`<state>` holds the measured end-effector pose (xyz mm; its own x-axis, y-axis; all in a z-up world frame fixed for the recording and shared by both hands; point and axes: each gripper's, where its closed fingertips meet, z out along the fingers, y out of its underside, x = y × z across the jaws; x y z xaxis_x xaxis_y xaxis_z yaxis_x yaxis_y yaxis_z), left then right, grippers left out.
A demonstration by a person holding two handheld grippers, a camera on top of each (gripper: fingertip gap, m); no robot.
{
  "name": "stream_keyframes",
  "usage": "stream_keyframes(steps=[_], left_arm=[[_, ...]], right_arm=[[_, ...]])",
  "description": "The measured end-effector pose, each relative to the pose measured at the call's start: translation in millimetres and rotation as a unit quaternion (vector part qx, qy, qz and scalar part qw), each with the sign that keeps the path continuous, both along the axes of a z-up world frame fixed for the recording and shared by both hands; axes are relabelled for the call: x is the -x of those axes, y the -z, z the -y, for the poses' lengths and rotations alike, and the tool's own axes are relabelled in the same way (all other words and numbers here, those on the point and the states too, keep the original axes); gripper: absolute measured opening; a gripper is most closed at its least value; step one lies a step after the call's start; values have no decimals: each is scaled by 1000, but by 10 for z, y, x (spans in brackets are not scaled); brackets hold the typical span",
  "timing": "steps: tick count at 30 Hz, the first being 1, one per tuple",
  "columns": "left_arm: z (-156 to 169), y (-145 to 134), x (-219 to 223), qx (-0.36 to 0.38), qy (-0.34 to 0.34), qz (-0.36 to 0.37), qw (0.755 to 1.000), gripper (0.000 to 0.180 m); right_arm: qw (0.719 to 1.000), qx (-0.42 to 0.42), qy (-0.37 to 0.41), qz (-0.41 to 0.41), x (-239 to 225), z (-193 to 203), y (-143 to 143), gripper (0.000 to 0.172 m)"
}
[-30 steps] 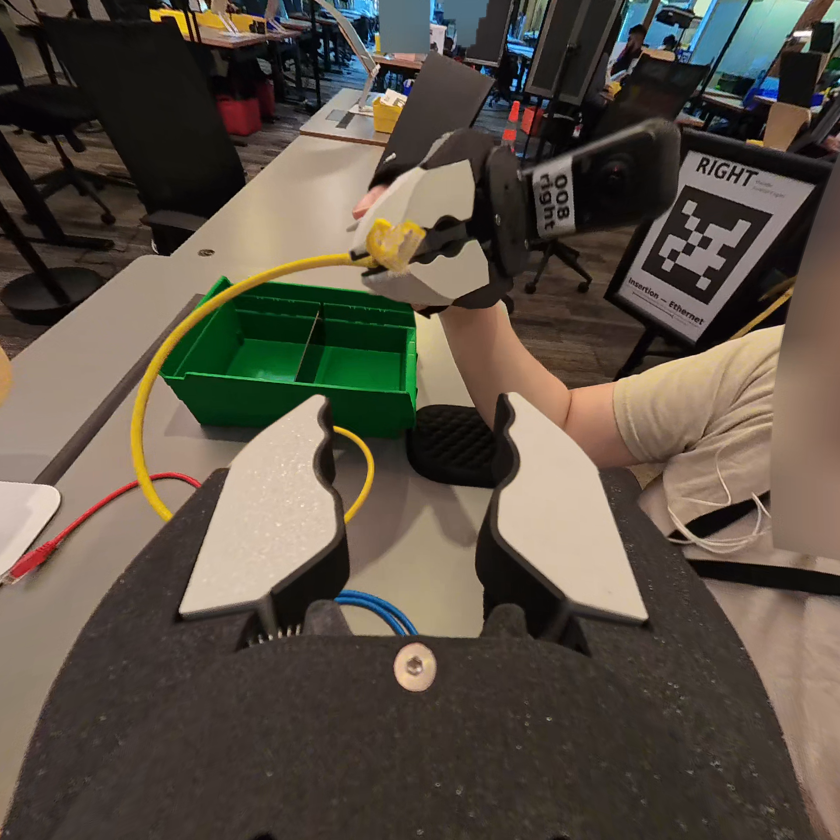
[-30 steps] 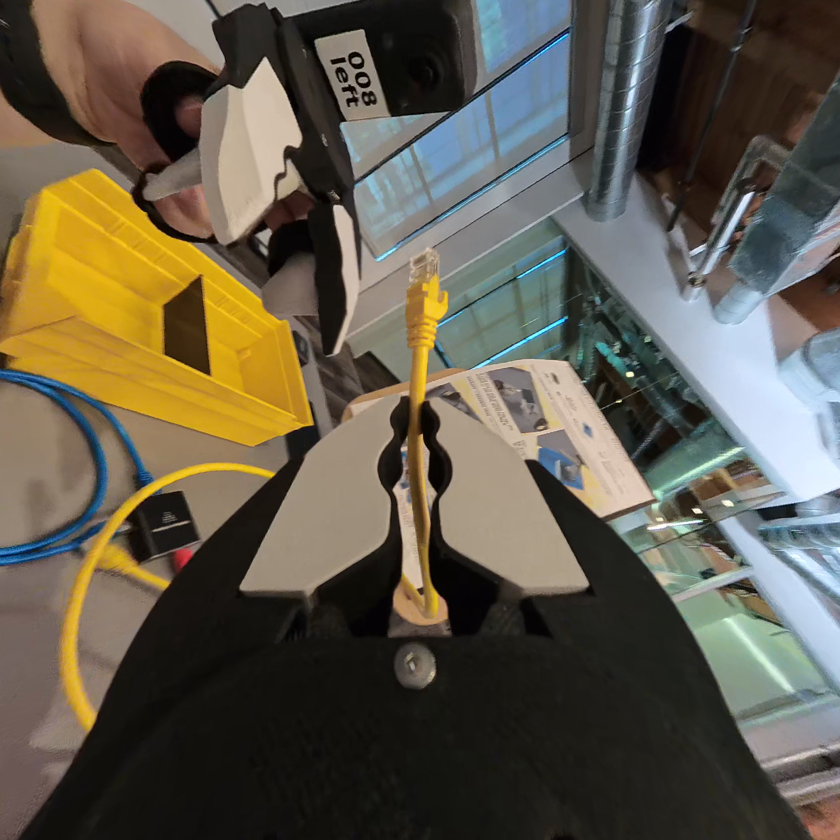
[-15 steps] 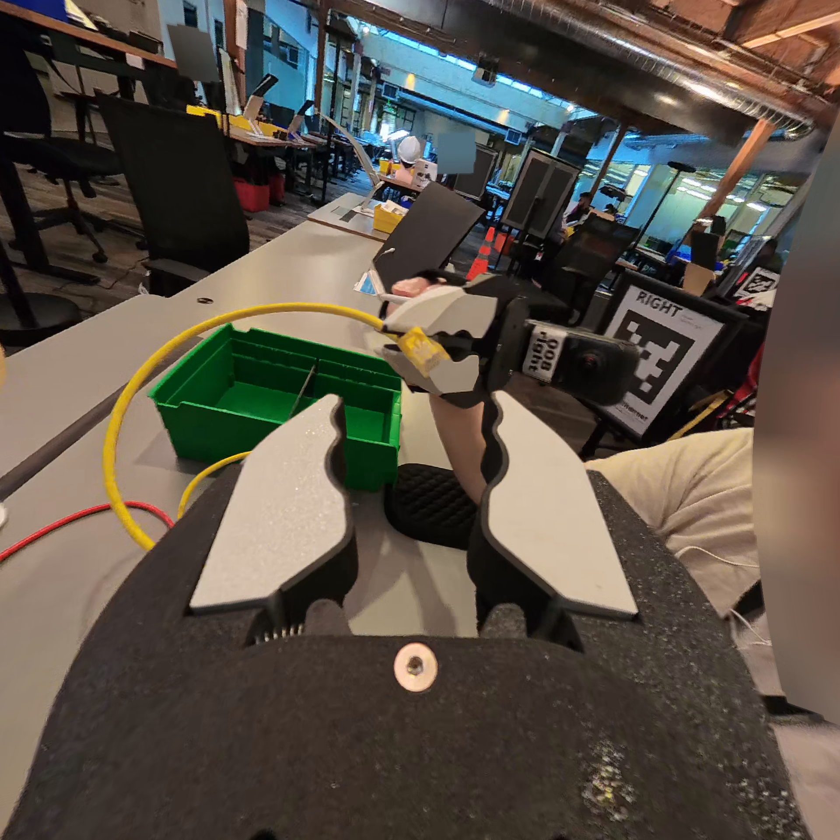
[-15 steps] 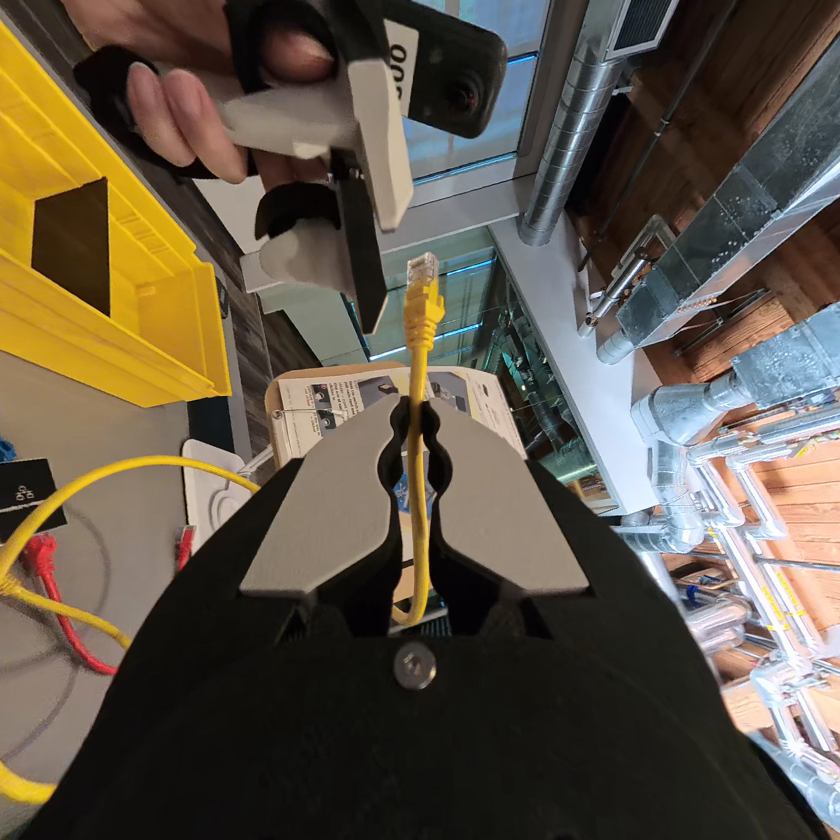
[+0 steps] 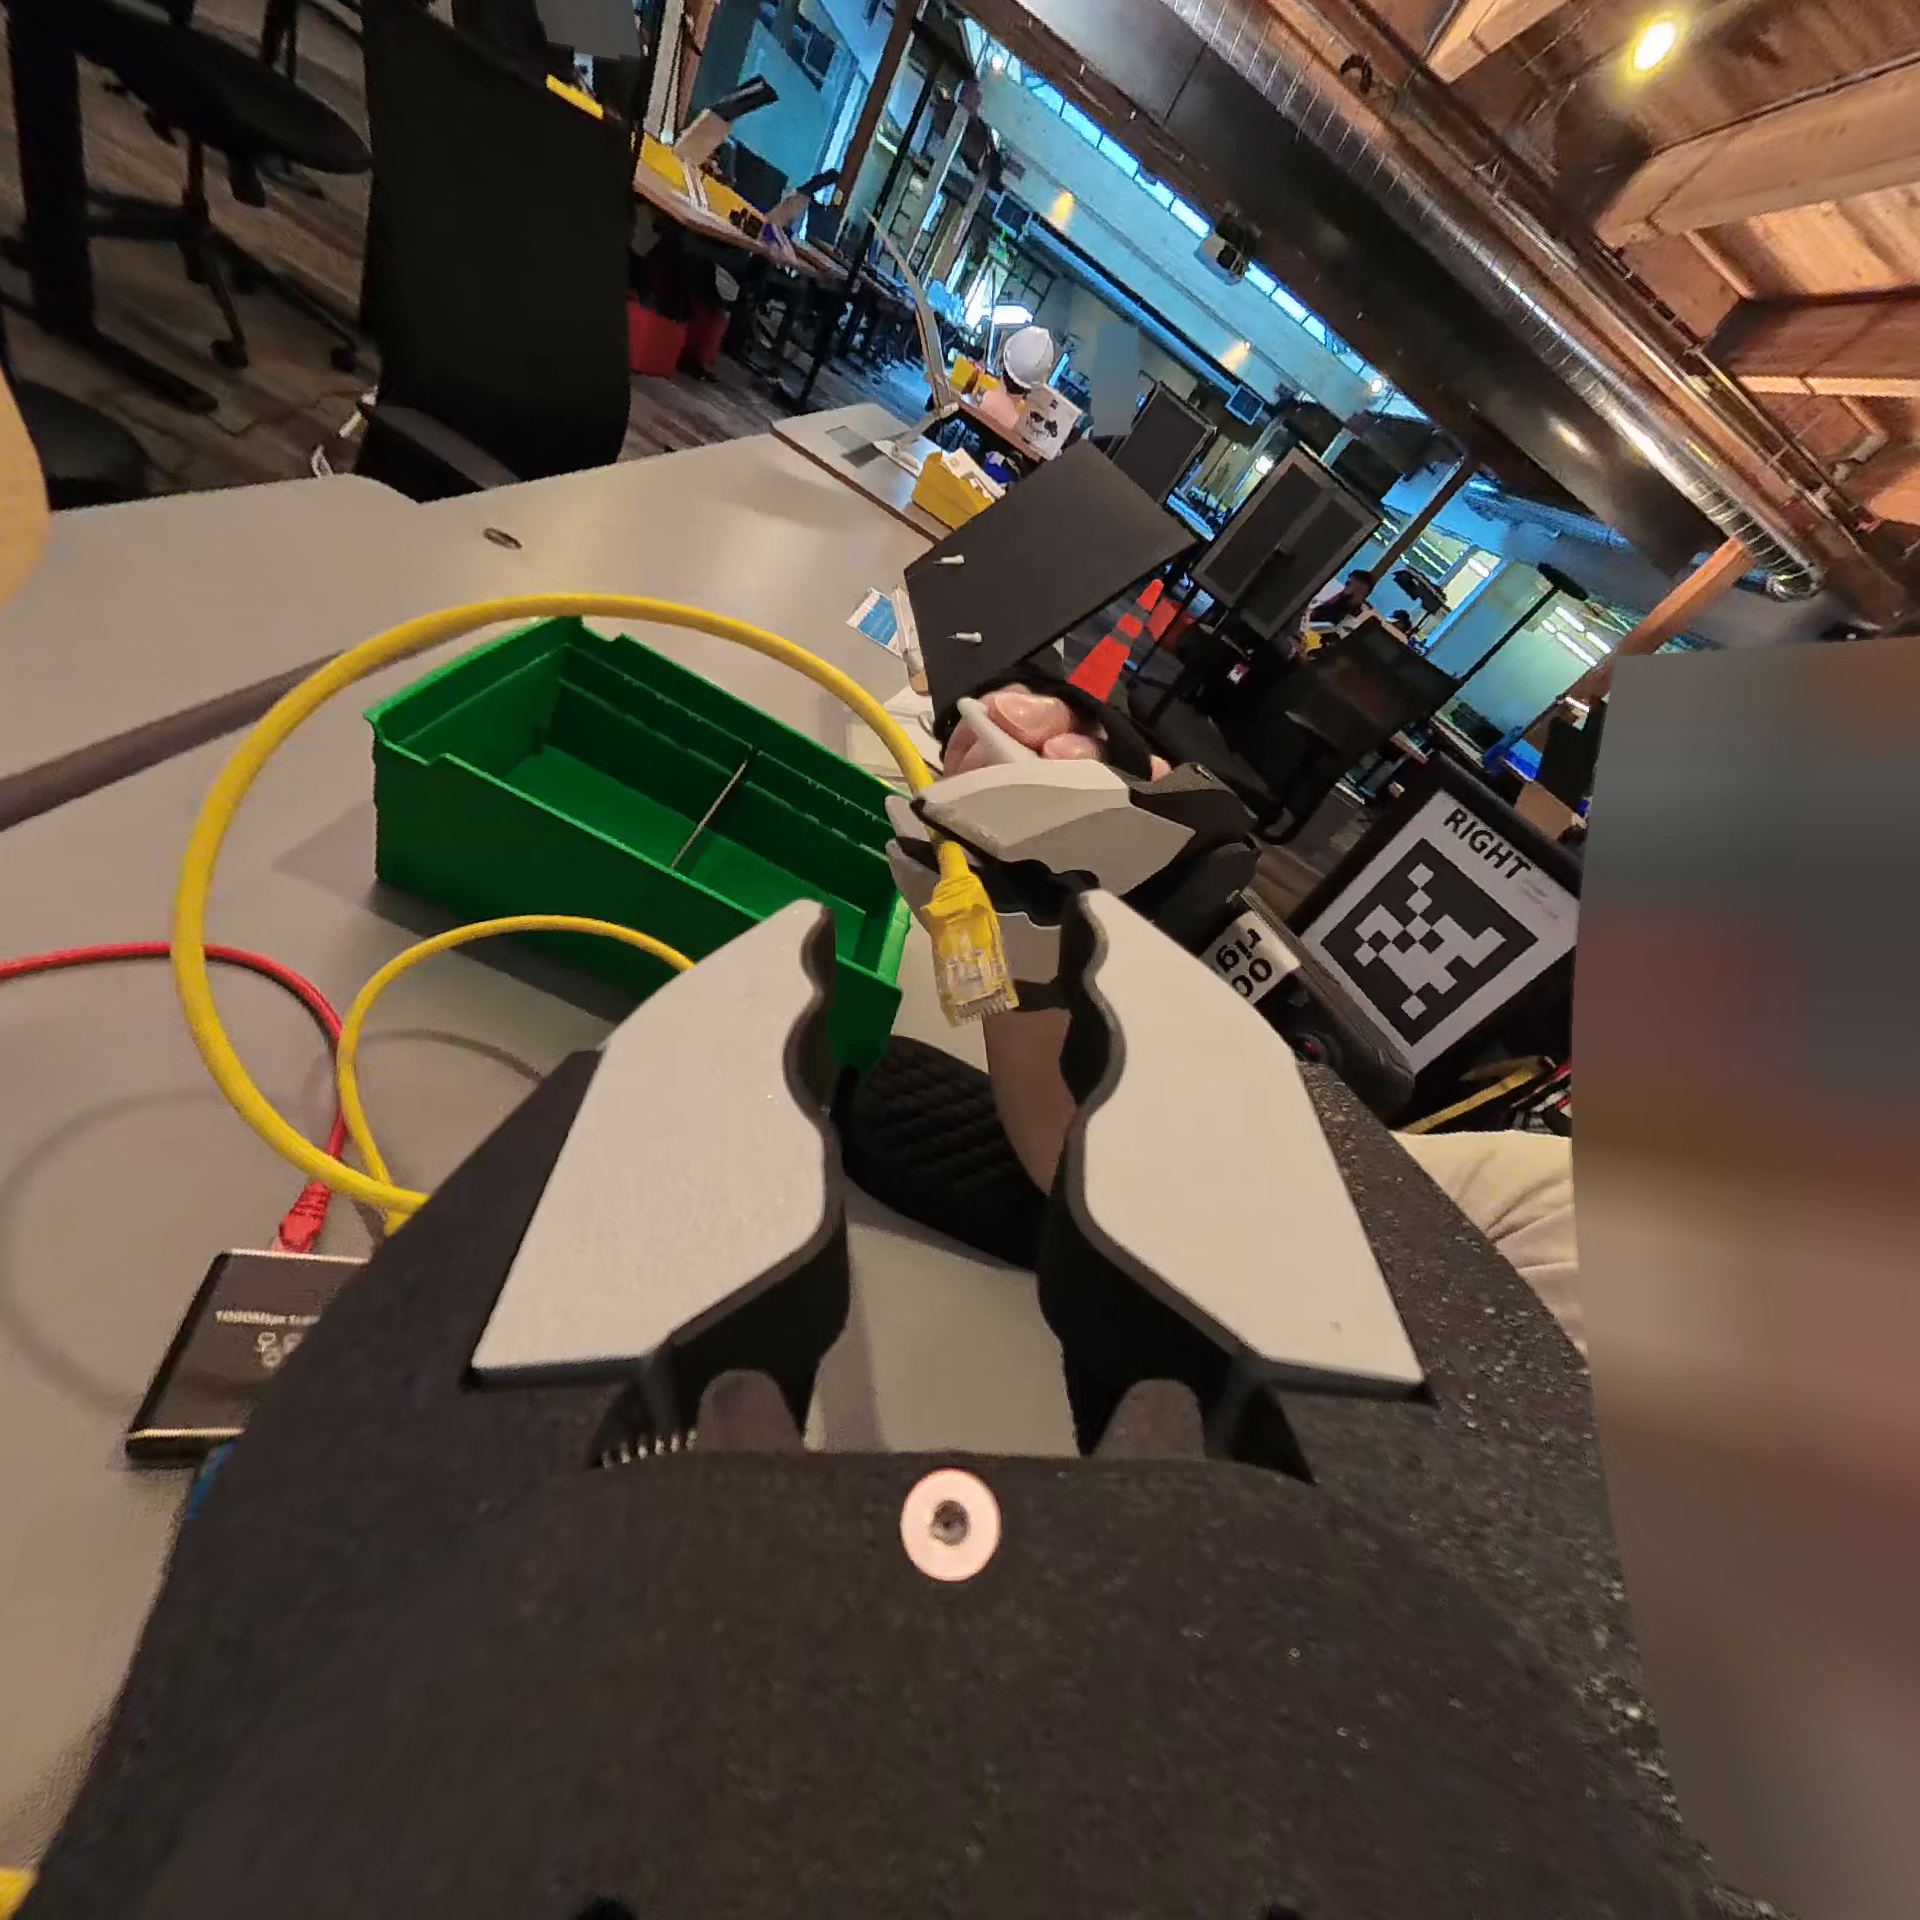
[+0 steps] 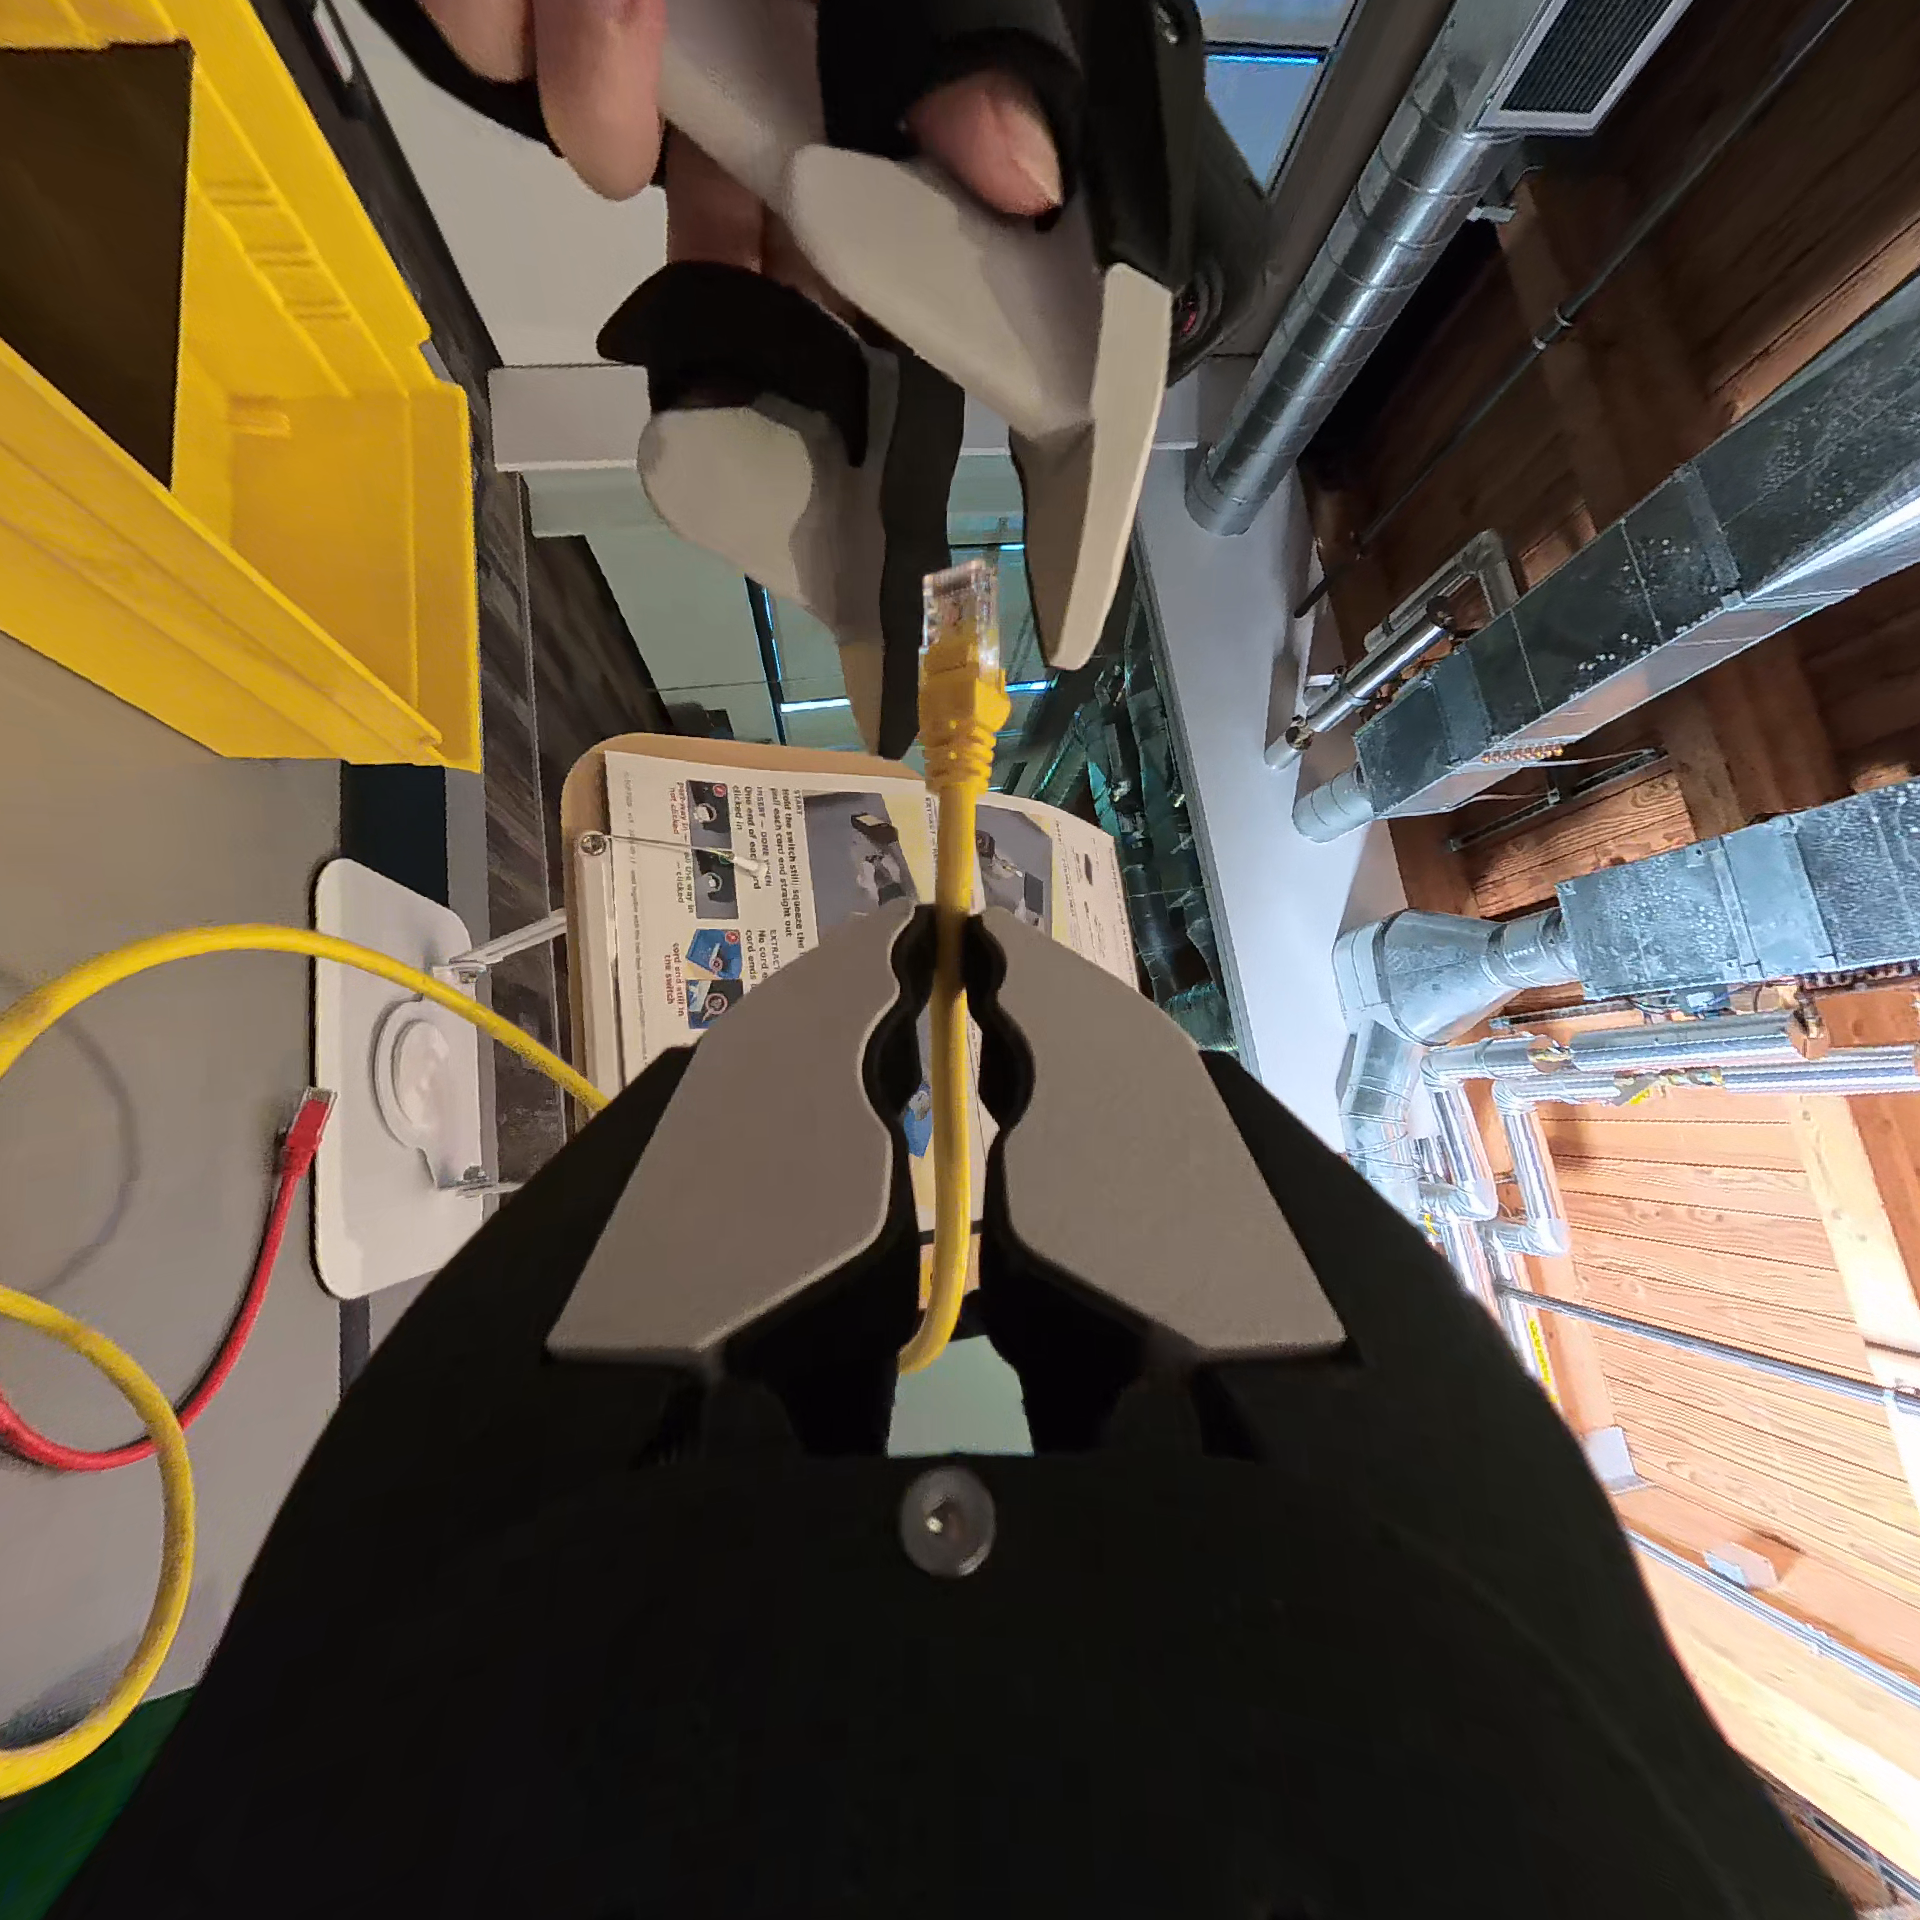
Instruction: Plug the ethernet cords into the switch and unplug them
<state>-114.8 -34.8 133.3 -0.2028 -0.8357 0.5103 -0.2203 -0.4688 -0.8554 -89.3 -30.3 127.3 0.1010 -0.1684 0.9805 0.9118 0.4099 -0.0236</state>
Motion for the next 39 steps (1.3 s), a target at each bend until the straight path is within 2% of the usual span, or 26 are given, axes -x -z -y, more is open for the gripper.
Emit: stream_keyframes(steps=[1,5,9,15,19,20,22,23,24,25,27,28,29,31,34,35,36,37,39], left_arm=[[-5,23,1,2,2,-6,1000,40],[-33,98,-25,-3,-3,-24,1000,38],[-2,152,-40,3,16,-34,999,14],[-44,147,-52,-22,17,-27,999,14],[-95,159,-55,-73,-1,-30,997,14],[-124,168,-53,-84,-9,-33,996,13],[-174,175,-37,-98,-19,-34,994,13],[-189,165,-24,-99,-19,-30,994,13],[-201,147,-7,-99,-18,-25,995,13],[-206,123,13,-103,-15,-17,994,13],[-232,68,59,-123,-18,-2,992,13],[-232,41,86,-135,-17,5,991,14],[-223,13,111,-146,-17,11,989,14],[-169,-42,155,-169,-8,24,985,14],[-61,-69,169,-204,7,32,978,14],[-19,-43,159,-213,17,26,977,14],[15,-9,142,-225,25,18,974,14],[38,23,122,-239,30,12,970,14],[63,85,83,-264,35,0,964,14]], right_arm=[[1000,1,2,2,3,-14,15,6],[1000,3,4,2,9,-44,40,6],[1000,6,9,6,4,-64,59,6],[1000,0,4,-1,6,-88,61,6],[993,66,-50,-80,29,-125,94,11],[988,91,-62,-106,30,-127,93,16],[970,160,-103,-153,79,-65,100,17],[949,214,-142,-181,147,14,115,15],[913,288,-192,-215,243,124,140,13],[857,373,-247,-257,346,245,160,12],[711,521,-342,-326,522,445,177,17],[660,553,-362,-358,552,412,178,18],[634,560,-368,-387,548,302,207,21],[602,544,-376,-448,487,54,250,31],[495,482,-483,-537,326,-11,-28,31],[469,466,-510,-550,267,12,-100,29],[459,464,-516,-555,245,10,-111,27],[463,477,-510,-546,266,15,-75,26],[481,495,-507,-515,304,81,-18,13]])
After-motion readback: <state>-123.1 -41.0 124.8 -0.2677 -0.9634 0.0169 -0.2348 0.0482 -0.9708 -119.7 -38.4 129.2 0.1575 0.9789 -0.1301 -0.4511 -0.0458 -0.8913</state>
